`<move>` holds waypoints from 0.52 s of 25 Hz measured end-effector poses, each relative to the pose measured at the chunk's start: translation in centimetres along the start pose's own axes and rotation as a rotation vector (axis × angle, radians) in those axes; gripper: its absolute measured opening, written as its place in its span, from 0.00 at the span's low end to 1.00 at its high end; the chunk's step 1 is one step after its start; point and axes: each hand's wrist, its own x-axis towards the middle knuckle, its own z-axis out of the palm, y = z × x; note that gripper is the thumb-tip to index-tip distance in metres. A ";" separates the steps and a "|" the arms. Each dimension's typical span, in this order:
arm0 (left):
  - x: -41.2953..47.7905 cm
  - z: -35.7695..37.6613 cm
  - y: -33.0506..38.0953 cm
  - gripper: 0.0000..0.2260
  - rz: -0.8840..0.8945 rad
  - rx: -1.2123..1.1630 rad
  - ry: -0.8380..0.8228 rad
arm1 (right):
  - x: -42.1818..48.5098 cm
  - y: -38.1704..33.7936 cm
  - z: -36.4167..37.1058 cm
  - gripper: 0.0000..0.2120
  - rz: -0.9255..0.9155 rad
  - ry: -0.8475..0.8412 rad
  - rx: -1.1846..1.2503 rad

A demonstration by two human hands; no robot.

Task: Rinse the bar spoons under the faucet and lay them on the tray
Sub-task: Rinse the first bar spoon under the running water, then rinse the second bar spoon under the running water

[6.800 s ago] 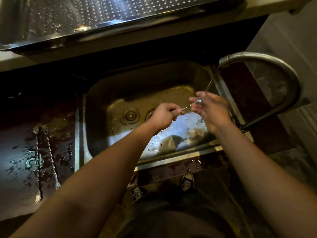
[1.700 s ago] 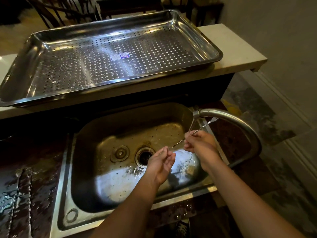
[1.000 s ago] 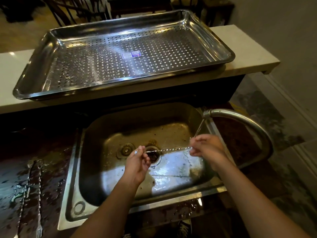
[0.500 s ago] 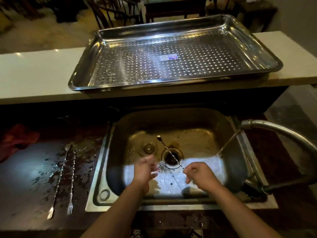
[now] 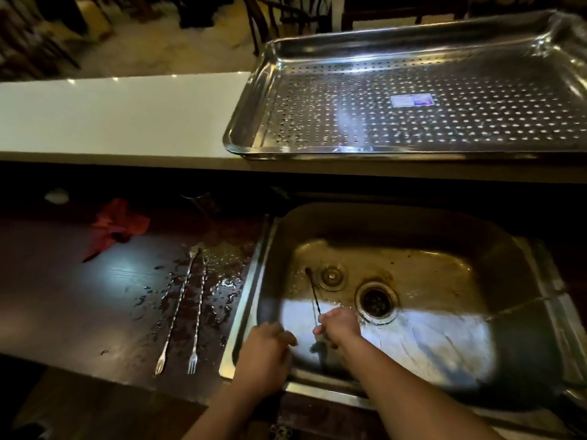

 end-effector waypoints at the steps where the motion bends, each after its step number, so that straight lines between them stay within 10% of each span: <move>1: 0.0 0.1 -0.1 0.11 0.011 0.003 -0.001 | 0.2 -0.1 1.0 0.11 0.005 -0.005 -0.019; 13: -0.1 0.4 0.0 0.15 0.035 -0.019 -0.058 | -2.8 2.0 -4.6 0.09 -0.269 -0.070 -0.418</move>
